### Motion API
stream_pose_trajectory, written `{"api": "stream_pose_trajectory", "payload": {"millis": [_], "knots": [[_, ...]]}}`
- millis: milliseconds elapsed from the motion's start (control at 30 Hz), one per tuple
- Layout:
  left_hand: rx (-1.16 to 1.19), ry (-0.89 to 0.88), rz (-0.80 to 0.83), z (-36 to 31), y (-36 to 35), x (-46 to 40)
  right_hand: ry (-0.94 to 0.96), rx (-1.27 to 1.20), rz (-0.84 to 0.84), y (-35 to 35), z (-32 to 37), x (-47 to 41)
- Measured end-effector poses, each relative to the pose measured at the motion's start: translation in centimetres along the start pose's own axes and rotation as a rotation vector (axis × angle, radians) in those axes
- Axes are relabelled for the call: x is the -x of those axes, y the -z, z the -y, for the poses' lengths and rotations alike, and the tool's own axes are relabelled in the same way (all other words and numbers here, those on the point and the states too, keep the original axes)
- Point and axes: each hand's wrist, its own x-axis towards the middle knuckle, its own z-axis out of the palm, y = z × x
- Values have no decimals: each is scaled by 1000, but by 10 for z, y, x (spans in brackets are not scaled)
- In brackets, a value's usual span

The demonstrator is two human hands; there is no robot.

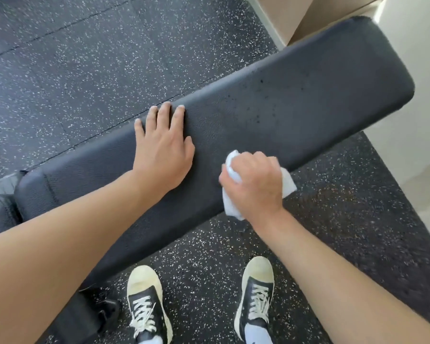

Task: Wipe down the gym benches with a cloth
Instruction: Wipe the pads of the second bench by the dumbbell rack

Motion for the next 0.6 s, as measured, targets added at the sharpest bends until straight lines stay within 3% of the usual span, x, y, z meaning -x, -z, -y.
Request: {"api": "stream_pose_trajectory", "payload": {"millis": [133, 233, 300, 467, 600], "knots": [[25, 5, -75, -19, -9, -23, 258, -142, 65, -8, 40, 32], [52, 62, -127, -19, -14, -41, 380, -156, 96, -3, 11, 22], [77, 143, -148, -19, -17, -51, 299, -94, 58, 6, -33, 2], [83, 240, -225, -23, -24, -54, -112, 80, -30, 35, -147, -42], [70, 249, -212, -24, -23, -55, -156, 60, -1, 26, -107, -39]]}}
